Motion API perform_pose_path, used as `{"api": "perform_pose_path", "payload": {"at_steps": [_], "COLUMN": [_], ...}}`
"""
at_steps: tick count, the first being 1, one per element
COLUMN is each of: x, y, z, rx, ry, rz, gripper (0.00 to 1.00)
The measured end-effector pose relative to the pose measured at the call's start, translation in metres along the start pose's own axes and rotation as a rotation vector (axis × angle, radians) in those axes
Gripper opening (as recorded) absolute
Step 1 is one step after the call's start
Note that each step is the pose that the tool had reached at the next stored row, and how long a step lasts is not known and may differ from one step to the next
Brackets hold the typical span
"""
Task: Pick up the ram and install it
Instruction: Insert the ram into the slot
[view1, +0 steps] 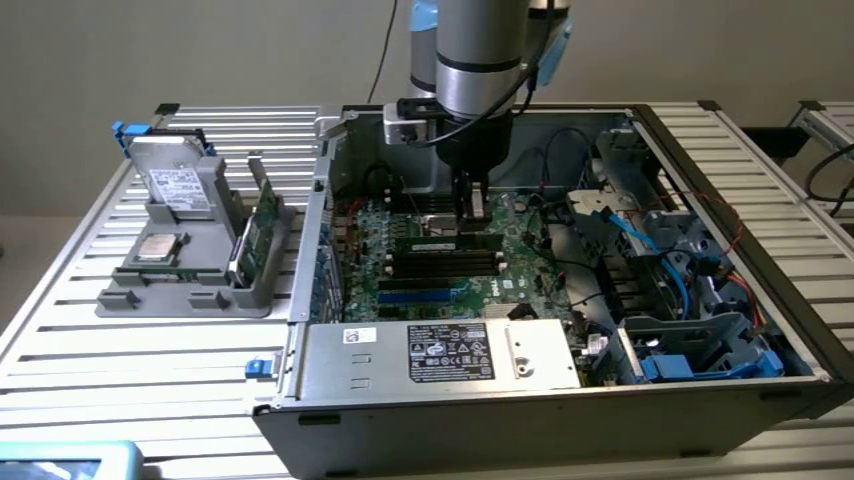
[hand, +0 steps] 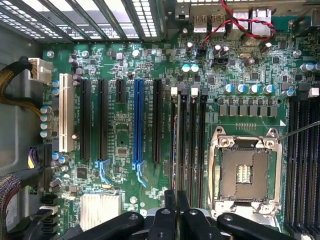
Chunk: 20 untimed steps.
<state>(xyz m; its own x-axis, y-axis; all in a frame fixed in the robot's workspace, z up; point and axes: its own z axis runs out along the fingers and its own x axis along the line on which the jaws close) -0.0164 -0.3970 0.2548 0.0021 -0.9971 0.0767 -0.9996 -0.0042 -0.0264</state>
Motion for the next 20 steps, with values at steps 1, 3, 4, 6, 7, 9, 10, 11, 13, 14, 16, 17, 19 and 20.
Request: {"api": "perform_pose_path", "payload": {"at_steps": [1,3,4,6,7,9,10,11,13,14,16,17,19,20], "x": [0.000,0.000,0.000,-0.001,-0.001,-0.002,-0.002,-0.003,-0.003,-0.003,-0.003,-0.003,-0.003,-0.004], "y": [0.0000,0.0000,0.0000,0.0001,0.0001,0.0002,0.0002,0.0003,0.0002,0.0002,0.0003,0.0003,0.0003,0.0003], "z": [0.0003,0.0017,0.0028,0.0051,0.0062,0.0076,0.0082,0.0087,0.0096,0.0099,0.0104,0.0107,0.0109,0.0113], "rx": [0.0000,0.0000,-0.0001,-0.0001,-0.0001,-0.0001,-0.0001,-0.0001,0.0000,0.0000,-0.0003,-0.0009,-0.0023,-0.0025], "ry": [-0.0001,0.0018,0.0036,0.0060,0.0062,0.0068,0.0070,0.0075,0.0089,0.0102,0.0128,0.0143,0.0174,0.0180], "rz": [0.000,0.000,0.000,0.000,0.000,0.000,0.000,0.000,-0.001,-0.002,-0.003,-0.004,-0.006,-0.006], "gripper": [0.13,0.13,0.13,0.13,0.13,0.13,0.13,0.13,0.13,0.13,0.13,0.13,0.13,0.13]}}
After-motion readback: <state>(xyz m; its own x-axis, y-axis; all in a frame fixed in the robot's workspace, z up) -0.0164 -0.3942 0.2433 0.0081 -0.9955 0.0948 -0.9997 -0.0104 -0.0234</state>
